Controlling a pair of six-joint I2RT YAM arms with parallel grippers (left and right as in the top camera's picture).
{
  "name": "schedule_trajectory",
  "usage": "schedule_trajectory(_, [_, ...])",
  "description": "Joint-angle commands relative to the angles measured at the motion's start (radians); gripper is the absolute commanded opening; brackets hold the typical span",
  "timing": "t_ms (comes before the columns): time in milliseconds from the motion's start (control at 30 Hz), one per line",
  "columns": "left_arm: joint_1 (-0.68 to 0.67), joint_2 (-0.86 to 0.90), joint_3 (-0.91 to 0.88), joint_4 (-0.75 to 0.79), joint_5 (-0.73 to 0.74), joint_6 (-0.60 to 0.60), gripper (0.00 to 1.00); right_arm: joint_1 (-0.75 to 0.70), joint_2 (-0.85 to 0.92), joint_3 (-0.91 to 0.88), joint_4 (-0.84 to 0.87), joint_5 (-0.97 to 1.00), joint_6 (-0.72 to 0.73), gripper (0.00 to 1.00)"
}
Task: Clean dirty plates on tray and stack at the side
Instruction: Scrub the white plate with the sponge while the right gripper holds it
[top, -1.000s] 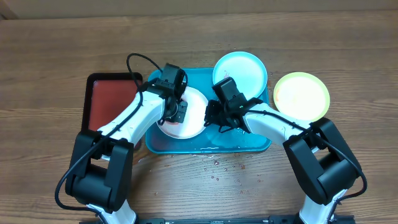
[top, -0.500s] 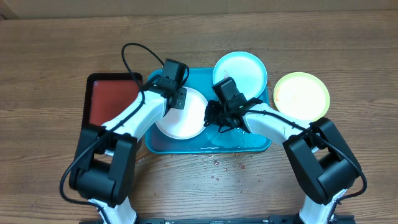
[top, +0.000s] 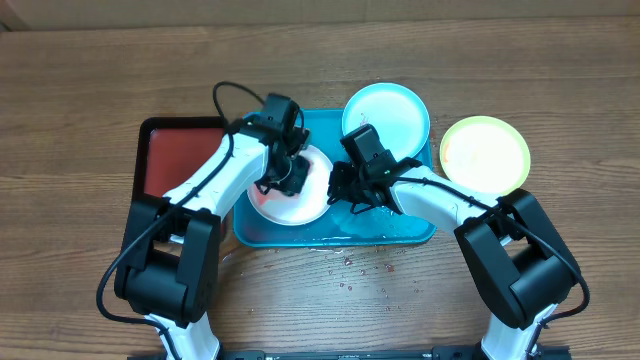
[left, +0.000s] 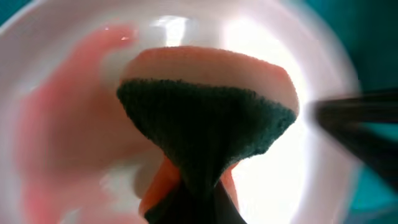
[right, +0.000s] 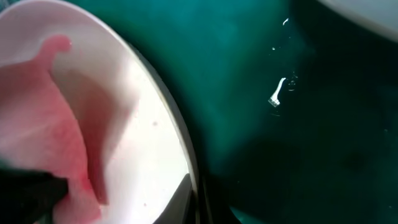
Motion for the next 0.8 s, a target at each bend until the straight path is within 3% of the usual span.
schedule_trajectory(0, [-0.002,-0.001,0.041,0.038,0.104,0.132,0.04,0.001,0.009,0.018,0.016,-0.009,0.008,0.04])
schedule_trajectory(133, [-0.002,0.003,0.039,0.103,-0.078,0.064,0.04,0.001,0.009,0.018,0.016,-0.009,0.005,0.04])
schedule_trajectory(333, [-0.002,0.018,0.039,0.076,-0.454,-0.216,0.04,0.001,0.009,0.018,0.016,-0.009,0.005,0.04])
schedule_trajectory(433, [-0.002,0.038,0.039,0.025,-0.48,-0.262,0.04,0.001,0.009,0.018,0.017,-0.009,0.005,0.04])
schedule_trajectory(533, [-0.002,0.058,0.039,-0.037,-0.37,-0.211,0.04,0.001,0.009,0.018,0.016,-0.009,0.005,0.04])
schedule_trajectory(667, [-0.002,0.058,0.04,-0.137,0.071,0.064,0.04,0.001,0.009,0.018,0.018,-0.009,0.005,0.04])
schedule_trajectory(767, [-0.002,0.058,0.039,-0.164,0.255,0.197,0.04,0.001,0.009,0.018,0.017,-0.009,0.005,0.04])
